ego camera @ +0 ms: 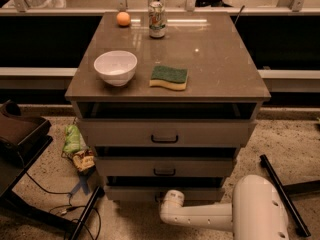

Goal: Open bottom drawer

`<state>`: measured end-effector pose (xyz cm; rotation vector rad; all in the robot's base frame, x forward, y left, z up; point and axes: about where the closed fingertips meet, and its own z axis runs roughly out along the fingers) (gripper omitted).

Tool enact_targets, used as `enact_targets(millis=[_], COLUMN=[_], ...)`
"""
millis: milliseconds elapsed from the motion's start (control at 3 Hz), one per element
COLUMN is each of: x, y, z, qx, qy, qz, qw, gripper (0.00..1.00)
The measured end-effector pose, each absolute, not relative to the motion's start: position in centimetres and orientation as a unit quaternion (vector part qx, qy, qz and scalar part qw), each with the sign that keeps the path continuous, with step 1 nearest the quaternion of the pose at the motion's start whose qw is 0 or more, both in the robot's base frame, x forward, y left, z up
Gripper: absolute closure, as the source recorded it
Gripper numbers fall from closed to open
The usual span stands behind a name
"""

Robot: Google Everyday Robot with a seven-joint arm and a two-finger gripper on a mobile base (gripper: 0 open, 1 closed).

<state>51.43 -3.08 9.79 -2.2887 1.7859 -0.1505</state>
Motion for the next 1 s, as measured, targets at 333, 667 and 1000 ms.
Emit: enact_targets(millis=[333, 667, 1000], x=[51.4, 51.2, 49.2], y=[-3.1, -3.2, -3.9], z=[9.8, 10.0, 10.4], qx=[-0.782, -0.781, -0.773], qy=[0.61, 0.611, 0.62], qz=[-0.051, -0.052, -0.056], qw=[0.117, 0.118, 0.122], gripper=[0.95, 1.0, 1.0])
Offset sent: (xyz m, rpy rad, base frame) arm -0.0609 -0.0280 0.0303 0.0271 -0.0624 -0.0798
